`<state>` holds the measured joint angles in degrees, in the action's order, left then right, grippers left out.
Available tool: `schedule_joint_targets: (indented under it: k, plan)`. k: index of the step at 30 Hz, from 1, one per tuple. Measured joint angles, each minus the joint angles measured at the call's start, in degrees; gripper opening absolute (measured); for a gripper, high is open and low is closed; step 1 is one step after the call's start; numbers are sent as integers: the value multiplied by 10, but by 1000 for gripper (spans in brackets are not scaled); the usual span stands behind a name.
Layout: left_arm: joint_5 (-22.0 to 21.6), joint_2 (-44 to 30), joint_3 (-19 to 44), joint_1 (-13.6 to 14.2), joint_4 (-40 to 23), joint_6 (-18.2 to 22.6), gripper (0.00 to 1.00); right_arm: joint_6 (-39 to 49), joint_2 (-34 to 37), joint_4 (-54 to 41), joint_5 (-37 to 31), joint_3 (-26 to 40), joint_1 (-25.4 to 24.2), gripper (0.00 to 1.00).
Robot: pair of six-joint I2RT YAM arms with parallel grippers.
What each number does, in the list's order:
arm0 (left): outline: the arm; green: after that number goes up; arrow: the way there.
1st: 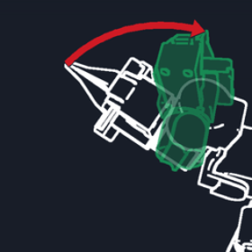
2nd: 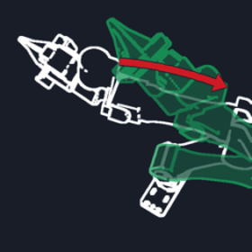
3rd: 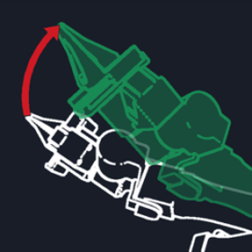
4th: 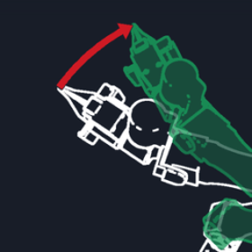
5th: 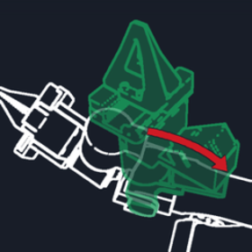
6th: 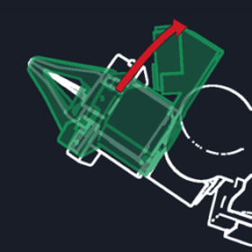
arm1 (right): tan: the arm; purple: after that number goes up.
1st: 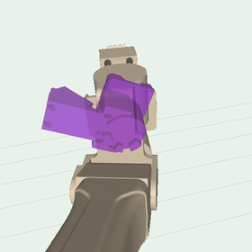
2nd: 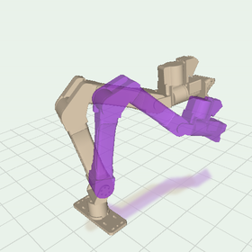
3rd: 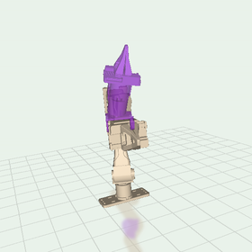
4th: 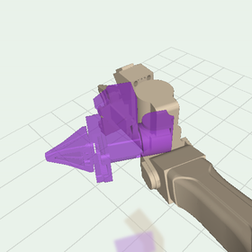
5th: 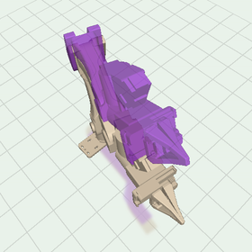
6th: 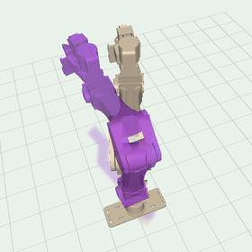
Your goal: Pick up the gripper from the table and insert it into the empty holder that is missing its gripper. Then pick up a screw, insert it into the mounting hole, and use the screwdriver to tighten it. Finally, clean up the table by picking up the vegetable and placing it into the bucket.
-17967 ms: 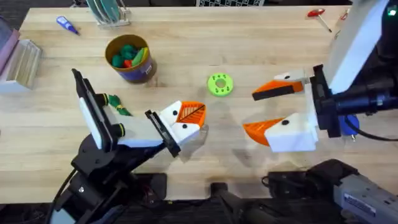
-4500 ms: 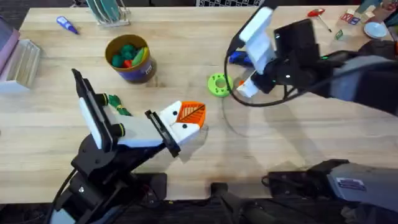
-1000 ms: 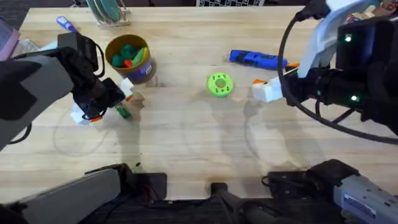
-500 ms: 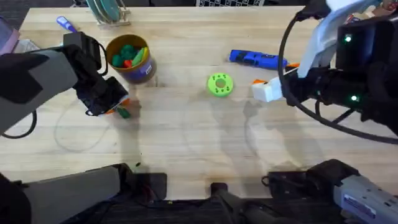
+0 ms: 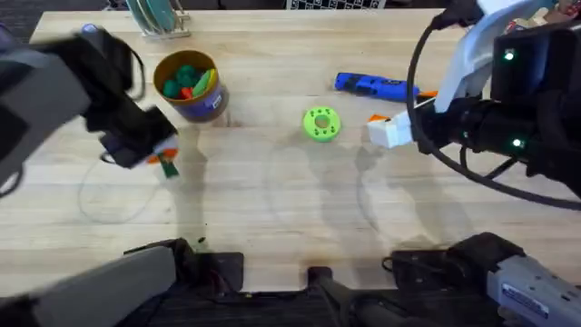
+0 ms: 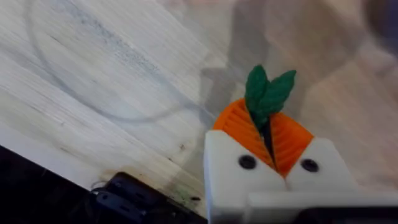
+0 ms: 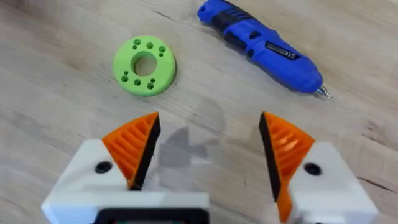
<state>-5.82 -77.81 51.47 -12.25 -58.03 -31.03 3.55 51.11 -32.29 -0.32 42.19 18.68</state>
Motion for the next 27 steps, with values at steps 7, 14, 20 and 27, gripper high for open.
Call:
schedule_joint_targets:
  k: [7,14,20,27]
  plan:
    - [11,75,92,0,1,0,19,0,0,4,0,0,0,963]
    - [68,71,98,23,122,38,19,0,0,4,0,0,0,964]
    - [84,21,98,57,202,92,18,0,0,4,0,0,0,963]
    - [87,-24,98,60,258,117,24,-2,0,4,0,0,0,964]
